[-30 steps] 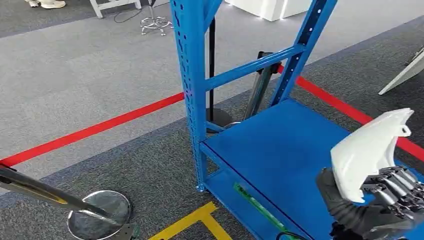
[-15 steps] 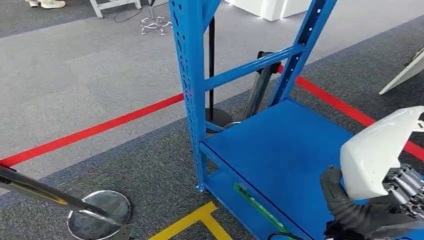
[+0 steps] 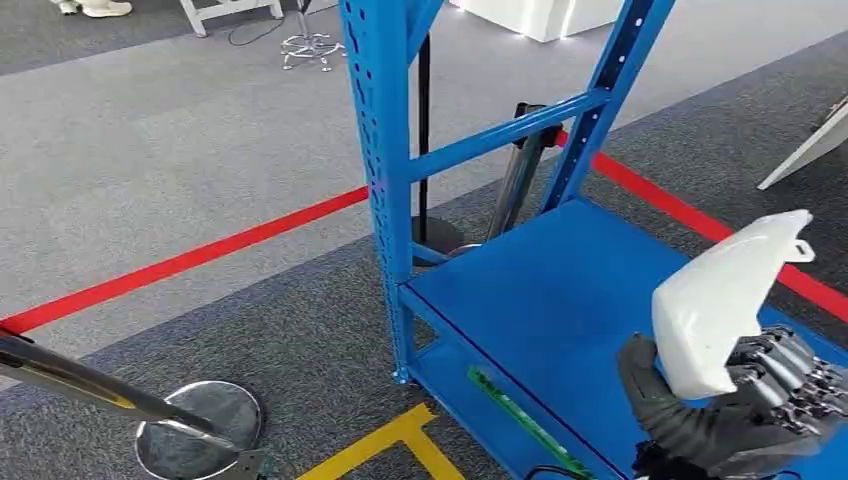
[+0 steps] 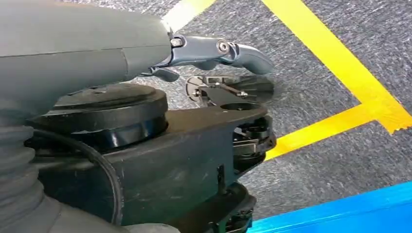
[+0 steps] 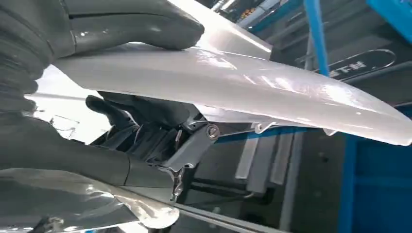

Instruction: Take the parts from the cabinet and place them on the table.

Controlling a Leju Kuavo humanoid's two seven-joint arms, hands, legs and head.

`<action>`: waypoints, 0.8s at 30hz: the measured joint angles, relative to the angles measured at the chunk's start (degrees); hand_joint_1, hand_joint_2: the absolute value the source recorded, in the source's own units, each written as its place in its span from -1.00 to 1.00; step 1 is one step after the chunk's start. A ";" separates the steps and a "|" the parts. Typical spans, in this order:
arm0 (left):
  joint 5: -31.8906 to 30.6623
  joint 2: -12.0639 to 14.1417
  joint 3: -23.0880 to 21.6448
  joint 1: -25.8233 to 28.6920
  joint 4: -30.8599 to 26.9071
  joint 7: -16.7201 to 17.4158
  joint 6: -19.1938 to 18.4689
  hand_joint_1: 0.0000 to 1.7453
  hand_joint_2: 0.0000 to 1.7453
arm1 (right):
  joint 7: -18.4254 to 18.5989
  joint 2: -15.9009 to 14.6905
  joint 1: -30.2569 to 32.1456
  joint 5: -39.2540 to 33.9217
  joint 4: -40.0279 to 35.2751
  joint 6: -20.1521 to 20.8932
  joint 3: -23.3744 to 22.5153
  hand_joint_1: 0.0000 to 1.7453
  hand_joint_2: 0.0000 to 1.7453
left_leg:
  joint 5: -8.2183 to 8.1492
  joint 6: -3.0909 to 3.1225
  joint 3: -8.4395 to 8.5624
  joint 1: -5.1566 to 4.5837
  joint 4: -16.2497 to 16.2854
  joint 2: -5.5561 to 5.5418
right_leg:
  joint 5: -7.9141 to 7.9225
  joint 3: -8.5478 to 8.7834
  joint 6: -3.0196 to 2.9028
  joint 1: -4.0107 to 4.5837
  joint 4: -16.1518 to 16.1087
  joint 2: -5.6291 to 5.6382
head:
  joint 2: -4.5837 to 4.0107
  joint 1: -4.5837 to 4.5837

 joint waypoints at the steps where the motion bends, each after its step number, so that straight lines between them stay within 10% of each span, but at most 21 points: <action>1: 0.06 0.02 0.00 0.00 0.00 0.02 0.09 -1.00 1.00 | 0.00 0.00 -0.05 0.32 0.04 0.00 0.04 1.00 1.00 | -0.03 0.04 -0.01 -0.04 0.00 0.00 | 0.01 0.01 0.04 -0.05 0.00 0.00 | 0.00 0.02; 6: 0.37 0.09 0.00 -0.02 0.00 0.09 0.17 -1.00 1.00 | 0.00 0.00 -0.24 0.70 0.11 0.00 0.46 1.00 1.00 | 0.64 1.04 0.89 0.31 -1.73 0.10 | -1.49 -0.21 0.46 -0.19 1.51 0.18 | 0.00 0.11; 9: 0.39 0.04 0.00 -0.02 0.00 0.09 0.17 -1.00 1.00 | 0.00 0.00 -0.28 0.70 0.17 0.00 0.42 1.00 1.00 | 0.67 1.25 0.86 0.18 -1.77 0.03 | -7.30 -7.35 0.35 -0.14 15.00 0.39 | 0.00 0.31; 11: 0.42 0.07 0.00 0.05 0.00 0.17 0.17 -1.00 1.00 | 0.00 0.00 -0.27 0.70 0.35 0.00 0.44 1.00 1.00 | 0.62 1.19 0.89 0.16 -1.72 -0.52 | -6.98 -9.95 0.36 -0.16 18.35 0.39 | 0.00 0.31; 14: 0.70 0.04 0.00 -0.02 0.00 0.24 0.17 -1.00 1.00 | 0.00 0.00 -0.34 0.65 0.52 0.00 0.79 1.00 1.00 | 0.41 0.65 1.15 0.35 -1.43 -2.27 | 1.41 -4.83 0.19 -0.45 5.71 1.44 | 0.00 0.33; 16: 0.74 0.11 0.00 -0.18 0.00 0.33 0.17 -1.00 1.00 | 0.02 -0.02 -0.56 0.91 0.72 0.00 1.31 1.00 1.00 | 0.14 -0.24 0.61 0.08 -0.58 -3.33 | 1.32 -2.77 0.15 -0.79 1.41 4.97 | 0.00 0.31; 20: 0.77 0.20 -0.02 -0.01 0.00 0.46 0.17 -1.00 1.00 | 0.20 -0.04 -1.45 1.62 1.31 0.00 2.34 1.00 1.00 | 0.59 -1.61 -0.02 0.74 -0.78 -4.74 | 1.97 -2.55 -1.41 -0.61 1.39 2.84 | 0.00 0.24; 22: 0.83 0.20 -0.02 -0.07 0.00 0.52 0.20 -1.00 1.00 | 0.31 -0.04 -1.90 1.86 1.64 0.02 2.95 1.00 1.00 | -1.92 -2.23 -1.59 0.60 3.14 -1.44 | 1.91 -2.30 -2.09 -0.47 1.30 1.57 | 0.00 -0.26; 24: 0.81 0.20 -0.02 -0.21 0.00 0.57 0.20 -1.00 1.00 | 0.46 -0.07 -2.14 1.90 2.01 0.02 3.43 1.00 1.00 | -5.95 -2.65 -5.84 0.84 12.00 -0.76 | 1.76 -2.28 -2.37 -0.24 1.32 0.07 | 0.00 -0.24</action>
